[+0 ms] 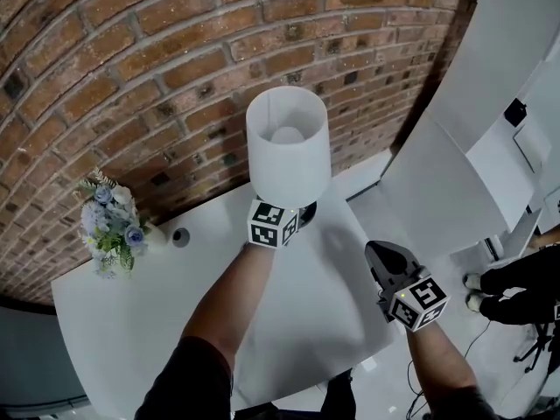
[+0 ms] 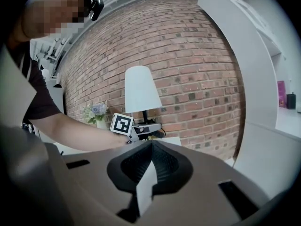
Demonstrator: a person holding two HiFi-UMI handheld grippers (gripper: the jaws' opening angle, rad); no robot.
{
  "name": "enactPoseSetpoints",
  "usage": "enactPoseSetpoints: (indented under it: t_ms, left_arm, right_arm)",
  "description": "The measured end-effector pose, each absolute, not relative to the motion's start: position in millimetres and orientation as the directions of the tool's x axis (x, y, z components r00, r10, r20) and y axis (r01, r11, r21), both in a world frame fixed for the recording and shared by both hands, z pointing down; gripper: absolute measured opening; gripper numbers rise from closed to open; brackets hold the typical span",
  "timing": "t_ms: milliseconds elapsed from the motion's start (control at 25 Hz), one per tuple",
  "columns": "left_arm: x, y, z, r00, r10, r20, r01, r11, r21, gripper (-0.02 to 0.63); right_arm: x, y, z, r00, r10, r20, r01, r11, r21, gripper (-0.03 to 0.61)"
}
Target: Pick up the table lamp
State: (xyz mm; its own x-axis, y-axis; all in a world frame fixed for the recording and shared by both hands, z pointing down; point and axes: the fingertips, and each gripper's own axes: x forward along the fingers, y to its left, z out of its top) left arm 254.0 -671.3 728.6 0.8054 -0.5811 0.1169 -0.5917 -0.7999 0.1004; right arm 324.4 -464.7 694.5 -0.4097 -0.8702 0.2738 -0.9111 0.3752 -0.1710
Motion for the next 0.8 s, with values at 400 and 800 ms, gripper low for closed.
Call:
enactPoseSetpoints:
  t_ms: [400,800]
  left_arm:
    - [267.9,-663.2,735.5,0.819,-0.533,0.215,-0.541,-0.841,-0.022,0.112]
    - [247.1,-643.1,712.2,0.829,-0.497,0.258,-0.511,-0.86,-0.015,0.101]
  right_arm:
    - [332.4,-457.2,693.5,-0.404,-0.872,0.278,-0.913,0.365,-0.181,-0.006]
    - [310.6,-457.8,668.8,-0.416,-0.871,0.26,-0.908,0.384,-0.167,-0.006]
